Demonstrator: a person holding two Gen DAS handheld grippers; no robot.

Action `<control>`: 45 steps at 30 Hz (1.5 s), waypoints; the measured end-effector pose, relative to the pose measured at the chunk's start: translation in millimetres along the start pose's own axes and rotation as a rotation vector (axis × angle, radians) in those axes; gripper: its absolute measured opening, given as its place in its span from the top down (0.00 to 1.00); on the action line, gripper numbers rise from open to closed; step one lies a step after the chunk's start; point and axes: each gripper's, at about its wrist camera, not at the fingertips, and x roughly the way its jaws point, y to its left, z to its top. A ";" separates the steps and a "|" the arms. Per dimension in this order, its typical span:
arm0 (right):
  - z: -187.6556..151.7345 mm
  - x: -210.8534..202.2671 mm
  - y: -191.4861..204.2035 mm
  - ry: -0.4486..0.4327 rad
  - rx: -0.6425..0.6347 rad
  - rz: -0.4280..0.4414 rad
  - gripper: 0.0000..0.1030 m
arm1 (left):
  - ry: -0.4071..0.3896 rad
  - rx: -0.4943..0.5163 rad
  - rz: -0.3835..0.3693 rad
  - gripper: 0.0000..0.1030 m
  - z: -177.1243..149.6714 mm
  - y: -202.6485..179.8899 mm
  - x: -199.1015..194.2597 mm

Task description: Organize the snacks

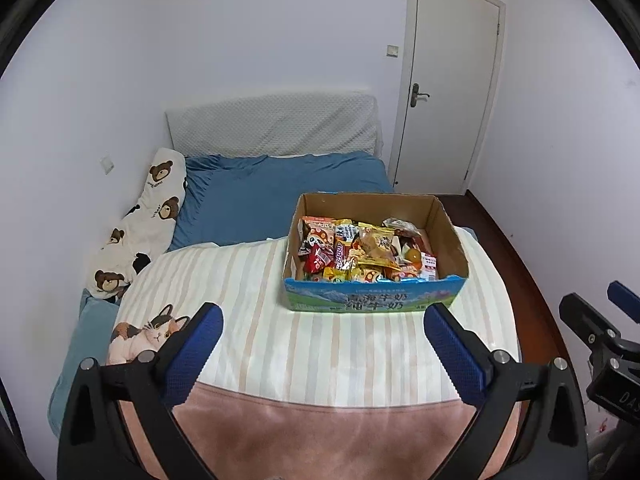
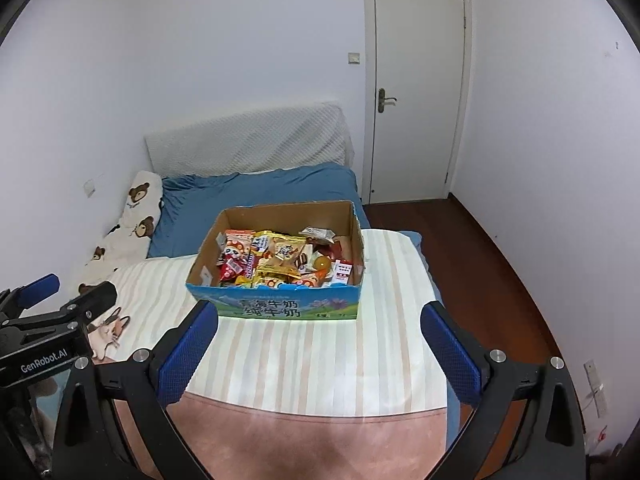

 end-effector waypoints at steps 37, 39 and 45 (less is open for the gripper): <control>24.2 94.2 -5.8 0.047 0.040 -0.063 0.00 | 0.043 0.047 0.031 0.00 28.6 -12.2 76.5; 23.5 93.8 -6.6 0.046 0.040 -0.065 0.00 | 0.042 0.051 0.032 0.00 29.0 -12.2 76.9; 24.3 93.4 -6.9 0.047 0.038 -0.066 0.00 | 0.035 0.051 0.033 0.00 28.6 -13.9 77.4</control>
